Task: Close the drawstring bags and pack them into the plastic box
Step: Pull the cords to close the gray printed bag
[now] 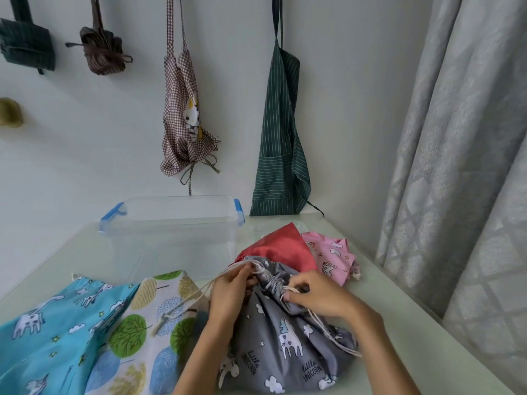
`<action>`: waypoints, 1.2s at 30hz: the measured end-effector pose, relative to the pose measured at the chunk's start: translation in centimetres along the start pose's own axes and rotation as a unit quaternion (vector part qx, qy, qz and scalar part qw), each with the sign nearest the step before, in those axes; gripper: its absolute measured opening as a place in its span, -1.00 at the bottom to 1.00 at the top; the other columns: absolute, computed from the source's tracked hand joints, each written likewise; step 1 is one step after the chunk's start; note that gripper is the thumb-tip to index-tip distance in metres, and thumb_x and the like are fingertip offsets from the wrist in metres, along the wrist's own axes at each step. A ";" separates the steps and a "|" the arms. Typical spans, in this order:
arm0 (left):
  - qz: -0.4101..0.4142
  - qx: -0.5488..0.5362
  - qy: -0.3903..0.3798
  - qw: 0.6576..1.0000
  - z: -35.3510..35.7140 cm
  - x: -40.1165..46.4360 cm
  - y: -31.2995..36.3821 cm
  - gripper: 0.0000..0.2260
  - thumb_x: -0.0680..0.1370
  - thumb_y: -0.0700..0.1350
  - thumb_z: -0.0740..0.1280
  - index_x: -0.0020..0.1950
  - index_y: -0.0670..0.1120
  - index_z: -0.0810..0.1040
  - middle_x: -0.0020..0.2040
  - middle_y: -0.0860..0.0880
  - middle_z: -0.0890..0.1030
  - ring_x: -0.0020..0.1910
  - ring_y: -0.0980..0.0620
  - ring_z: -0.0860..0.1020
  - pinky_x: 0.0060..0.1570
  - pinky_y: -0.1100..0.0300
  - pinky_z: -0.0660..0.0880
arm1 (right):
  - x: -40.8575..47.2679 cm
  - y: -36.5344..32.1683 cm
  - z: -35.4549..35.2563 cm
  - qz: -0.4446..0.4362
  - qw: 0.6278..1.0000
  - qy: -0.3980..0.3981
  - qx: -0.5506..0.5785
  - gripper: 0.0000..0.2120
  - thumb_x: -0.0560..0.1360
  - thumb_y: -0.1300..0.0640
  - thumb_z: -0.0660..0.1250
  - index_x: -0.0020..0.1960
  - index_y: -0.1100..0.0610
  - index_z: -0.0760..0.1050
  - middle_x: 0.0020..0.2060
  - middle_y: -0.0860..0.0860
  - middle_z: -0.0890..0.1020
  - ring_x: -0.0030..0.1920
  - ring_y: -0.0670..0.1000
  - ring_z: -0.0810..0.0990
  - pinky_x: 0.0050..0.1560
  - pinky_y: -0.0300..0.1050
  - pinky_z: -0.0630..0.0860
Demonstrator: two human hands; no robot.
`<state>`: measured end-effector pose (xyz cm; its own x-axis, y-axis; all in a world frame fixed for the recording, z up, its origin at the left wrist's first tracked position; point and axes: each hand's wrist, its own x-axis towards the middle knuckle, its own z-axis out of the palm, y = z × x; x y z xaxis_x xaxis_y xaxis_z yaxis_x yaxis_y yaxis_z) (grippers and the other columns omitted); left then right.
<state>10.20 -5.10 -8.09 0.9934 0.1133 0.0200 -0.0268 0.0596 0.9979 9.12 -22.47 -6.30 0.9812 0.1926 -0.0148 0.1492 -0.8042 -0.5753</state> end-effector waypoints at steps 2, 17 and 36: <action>0.082 0.153 0.005 0.985 0.0 0.1 0.7 -0.80 0.57 0.07 0.23 -0.07 0.12 0.65 -0.13 0.09 0.68 -0.09 0.09 0.62 -0.02 0.10 0.56 | -0.4 -0.5 -1.3 -0.020 0.999 0.023 -0.025 -0.73 0.51 0.00 0.34 -0.36 -0.16 0.43 -0.14 -0.12 0.50 -0.04 -0.05 0.50 0.08 -0.05 0.44; 0.220 0.113 -0.046 0.968 -2.3 -2.4 8.0 -0.72 0.58 0.14 0.18 -0.14 0.15 0.66 -0.04 0.26 0.65 0.06 0.22 0.58 0.11 0.17 0.47 | -4.8 -4.4 -5.7 -0.077 0.990 0.110 0.047 -0.94 0.49 -0.01 0.34 -0.07 -0.09 0.58 -0.21 -0.25 0.60 -0.14 -0.30 0.54 -0.05 -0.34 0.42; 0.033 0.157 -0.289 0.944 -0.3 -1.3 4.9 -0.67 0.55 0.09 0.24 0.05 -0.09 0.67 -0.10 -0.04 0.68 -0.14 0.04 0.63 -0.05 0.28 0.51 | -3.6 -2.3 -4.4 0.011 0.994 -0.097 0.049 -0.65 0.56 -0.09 0.21 -0.35 -0.01 0.51 -0.47 -0.10 0.54 -0.39 -0.06 0.52 -0.25 -0.21 0.41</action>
<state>8.71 -4.66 -3.23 0.8883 -0.4586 0.0229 -0.1466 -0.2360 0.9606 5.82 -23.77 -1.34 0.9407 0.2875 -0.1802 0.1055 -0.7526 -0.6500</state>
